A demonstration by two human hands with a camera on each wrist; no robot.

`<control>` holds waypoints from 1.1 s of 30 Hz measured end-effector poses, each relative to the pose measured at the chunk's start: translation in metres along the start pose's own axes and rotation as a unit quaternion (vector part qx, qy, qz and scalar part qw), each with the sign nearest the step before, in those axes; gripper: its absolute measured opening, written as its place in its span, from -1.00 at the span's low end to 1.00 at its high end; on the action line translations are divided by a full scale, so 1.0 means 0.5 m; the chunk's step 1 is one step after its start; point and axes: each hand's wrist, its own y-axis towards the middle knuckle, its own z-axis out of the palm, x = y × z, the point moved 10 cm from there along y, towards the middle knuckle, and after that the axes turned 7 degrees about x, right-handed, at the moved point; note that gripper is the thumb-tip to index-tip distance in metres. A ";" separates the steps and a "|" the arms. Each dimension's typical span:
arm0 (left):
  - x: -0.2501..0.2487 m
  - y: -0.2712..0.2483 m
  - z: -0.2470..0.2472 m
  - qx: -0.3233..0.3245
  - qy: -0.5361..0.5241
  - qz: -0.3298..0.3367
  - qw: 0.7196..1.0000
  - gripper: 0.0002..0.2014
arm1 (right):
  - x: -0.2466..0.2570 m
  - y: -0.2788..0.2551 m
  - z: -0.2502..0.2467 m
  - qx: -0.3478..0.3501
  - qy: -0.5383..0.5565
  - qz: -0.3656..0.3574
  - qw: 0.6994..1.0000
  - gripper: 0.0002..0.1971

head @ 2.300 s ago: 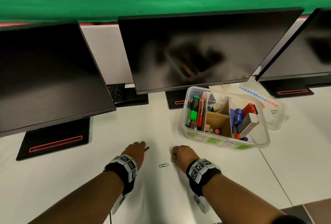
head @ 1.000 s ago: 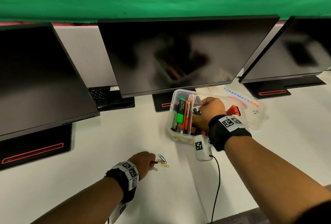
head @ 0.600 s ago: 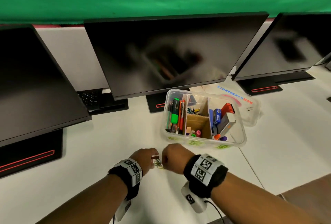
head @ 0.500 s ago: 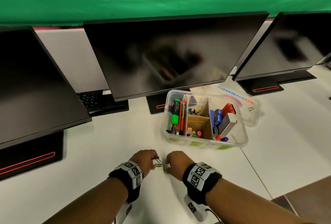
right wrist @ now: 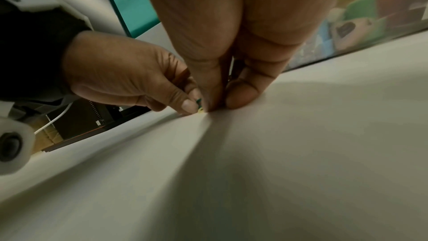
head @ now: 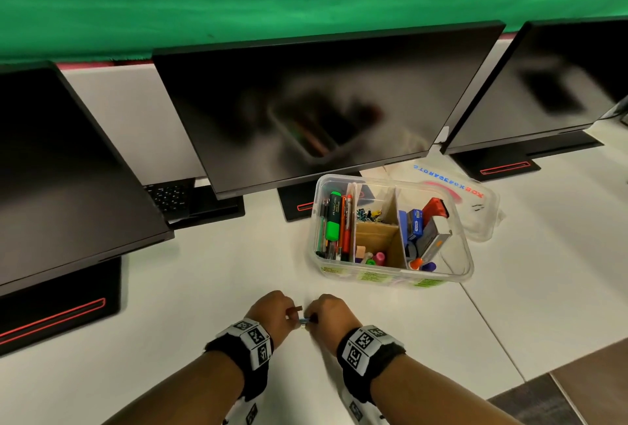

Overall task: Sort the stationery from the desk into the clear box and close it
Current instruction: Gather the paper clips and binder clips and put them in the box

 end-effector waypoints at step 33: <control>-0.104 -0.034 -0.208 -0.089 -0.409 -0.052 0.907 -0.71 | 0.037 -0.135 -0.323 -0.073 0.172 -0.067 0.980 -0.65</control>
